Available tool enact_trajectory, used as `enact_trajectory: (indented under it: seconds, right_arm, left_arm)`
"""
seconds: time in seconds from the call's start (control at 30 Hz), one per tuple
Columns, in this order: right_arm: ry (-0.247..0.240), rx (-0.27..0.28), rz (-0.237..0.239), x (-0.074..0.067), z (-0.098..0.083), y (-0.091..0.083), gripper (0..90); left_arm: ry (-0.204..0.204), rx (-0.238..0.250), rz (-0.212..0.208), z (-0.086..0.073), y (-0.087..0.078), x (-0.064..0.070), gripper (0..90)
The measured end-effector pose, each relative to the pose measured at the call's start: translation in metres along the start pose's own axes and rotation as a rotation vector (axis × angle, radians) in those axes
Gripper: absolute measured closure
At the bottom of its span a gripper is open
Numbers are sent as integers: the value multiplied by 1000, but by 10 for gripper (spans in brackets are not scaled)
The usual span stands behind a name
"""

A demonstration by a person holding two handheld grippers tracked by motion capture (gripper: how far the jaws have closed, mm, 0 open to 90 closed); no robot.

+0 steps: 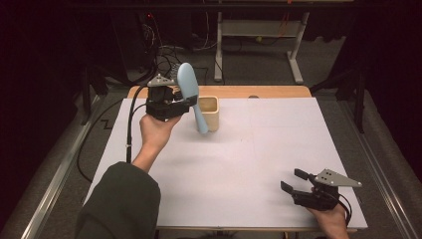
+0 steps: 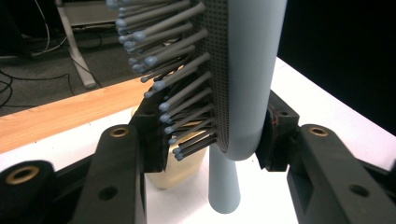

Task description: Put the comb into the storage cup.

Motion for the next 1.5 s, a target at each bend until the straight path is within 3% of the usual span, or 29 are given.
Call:
enact_trajectory:
  seconds: [0.97,1.17,1.5]
  right_arm:
    - [1,2,-1,2,0,0,277]
    - [4,0,-1,3,-1,0,278]
    - [-6,0,-6,3,-1,0,278]
  left_arm:
    - [-24,16,55,32,26,-12,536]
    - [-52,22,65,34,32,-17,536]
    - [-49,14,80,36,37,-21,536]
Point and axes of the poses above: each handheld gripper's, and its own axes: y roughly forward along the jaws, z roughly out of its top, x roughly to its right, the point moved 8 cm from there along y, roughly forward along the jaws, and after that the axes turned 5 degrees about -z, right-handed, at the moved point
